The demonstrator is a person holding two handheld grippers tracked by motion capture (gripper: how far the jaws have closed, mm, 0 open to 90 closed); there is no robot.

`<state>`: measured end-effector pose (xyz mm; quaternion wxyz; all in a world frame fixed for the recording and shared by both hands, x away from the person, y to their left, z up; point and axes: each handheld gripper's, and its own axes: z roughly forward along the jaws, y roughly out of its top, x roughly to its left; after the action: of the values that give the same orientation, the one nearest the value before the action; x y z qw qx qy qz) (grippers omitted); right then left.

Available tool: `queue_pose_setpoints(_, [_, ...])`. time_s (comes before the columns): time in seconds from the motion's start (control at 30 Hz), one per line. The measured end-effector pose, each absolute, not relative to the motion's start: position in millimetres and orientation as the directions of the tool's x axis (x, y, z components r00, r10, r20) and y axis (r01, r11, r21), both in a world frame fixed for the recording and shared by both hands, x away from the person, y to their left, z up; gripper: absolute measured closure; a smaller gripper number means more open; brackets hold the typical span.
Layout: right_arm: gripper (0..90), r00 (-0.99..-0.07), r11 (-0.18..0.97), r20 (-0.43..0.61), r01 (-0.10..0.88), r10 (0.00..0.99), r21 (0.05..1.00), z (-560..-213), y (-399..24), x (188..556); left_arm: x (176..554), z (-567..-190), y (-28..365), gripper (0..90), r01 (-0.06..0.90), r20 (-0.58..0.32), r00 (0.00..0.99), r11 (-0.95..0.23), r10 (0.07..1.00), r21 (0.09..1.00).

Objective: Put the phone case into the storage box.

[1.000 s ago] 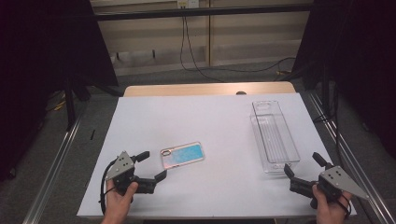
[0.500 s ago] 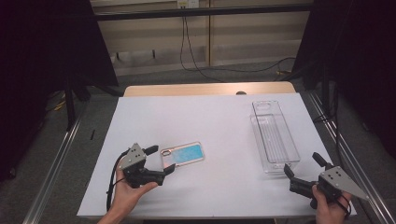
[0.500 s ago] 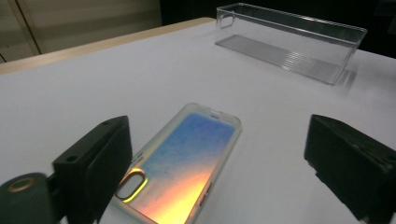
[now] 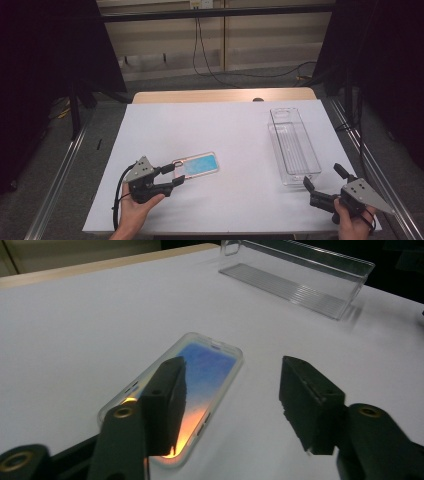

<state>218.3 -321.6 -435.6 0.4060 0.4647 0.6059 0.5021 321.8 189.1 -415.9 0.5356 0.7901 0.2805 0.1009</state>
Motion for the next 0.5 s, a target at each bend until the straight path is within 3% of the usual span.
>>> queue_pose_setpoints(0.4, [0.0, -0.237, 0.064, -0.024, 0.16, 0.971, 0.985, -436.0, -321.9, 218.8, 323.9, -414.7, 189.7, 72.4, 0.375, -0.172, 0.836, -0.316, 0.521, 0.871])
queue_pose_setpoints(0.5, [0.0, -0.239, 0.065, -0.025, 0.16, 0.971, 0.985, -436.1, -322.0, 218.9, 323.5, -414.1, 188.8, 83.5, 0.379, -0.165, 0.842, -0.346, 0.514, 0.858])
